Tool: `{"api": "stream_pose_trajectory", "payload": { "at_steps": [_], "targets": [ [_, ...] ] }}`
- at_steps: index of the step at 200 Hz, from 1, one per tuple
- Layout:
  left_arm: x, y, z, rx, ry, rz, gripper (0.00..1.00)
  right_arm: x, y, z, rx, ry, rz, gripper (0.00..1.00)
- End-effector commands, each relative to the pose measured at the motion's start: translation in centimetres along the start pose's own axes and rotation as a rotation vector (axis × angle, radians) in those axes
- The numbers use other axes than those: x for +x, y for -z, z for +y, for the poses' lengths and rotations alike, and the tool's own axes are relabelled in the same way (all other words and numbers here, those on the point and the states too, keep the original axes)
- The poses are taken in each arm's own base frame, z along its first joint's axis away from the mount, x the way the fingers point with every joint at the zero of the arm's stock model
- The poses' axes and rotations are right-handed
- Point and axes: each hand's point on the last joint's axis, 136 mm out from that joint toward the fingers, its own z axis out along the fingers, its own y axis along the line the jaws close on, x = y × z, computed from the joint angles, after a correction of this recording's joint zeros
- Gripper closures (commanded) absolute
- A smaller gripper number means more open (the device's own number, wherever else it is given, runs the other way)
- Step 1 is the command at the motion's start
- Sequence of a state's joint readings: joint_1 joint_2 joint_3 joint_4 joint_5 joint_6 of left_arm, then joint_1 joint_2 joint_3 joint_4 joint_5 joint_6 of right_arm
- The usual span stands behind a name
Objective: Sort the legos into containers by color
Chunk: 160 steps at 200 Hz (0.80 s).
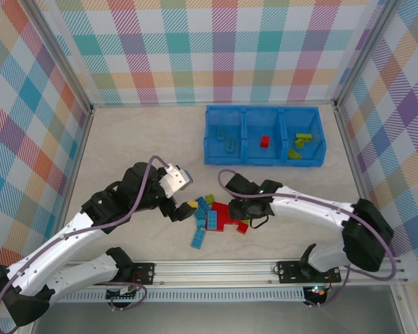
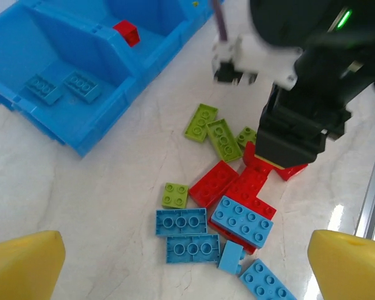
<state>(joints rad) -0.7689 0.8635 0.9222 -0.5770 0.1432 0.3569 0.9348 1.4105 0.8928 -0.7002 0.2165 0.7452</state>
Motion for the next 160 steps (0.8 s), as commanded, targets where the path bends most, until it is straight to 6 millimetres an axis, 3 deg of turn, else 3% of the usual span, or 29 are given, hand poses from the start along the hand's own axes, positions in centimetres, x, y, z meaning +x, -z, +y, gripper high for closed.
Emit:
{"api": "stream_pose_trajectory", "payload": {
  "at_steps": [1,50,160],
  "targets": [
    [1.3,-0.1,-0.3,0.011,-0.076,0.022,0.0,-0.1,-0.7,-1.3,0.118,-0.053,-0.014,0.53],
    [3.8,-1.0,0.1,-0.02,-0.093,0.102,0.0,-0.3,-2.3,0.4,0.074,-0.044,-0.005,0.6],
    [4.9,-1.2,0.0,-0.019,-0.116,0.128,0.0,-1.4,-2.3,3.9,-0.029,-0.03,-0.032,0.59]
  ]
}}
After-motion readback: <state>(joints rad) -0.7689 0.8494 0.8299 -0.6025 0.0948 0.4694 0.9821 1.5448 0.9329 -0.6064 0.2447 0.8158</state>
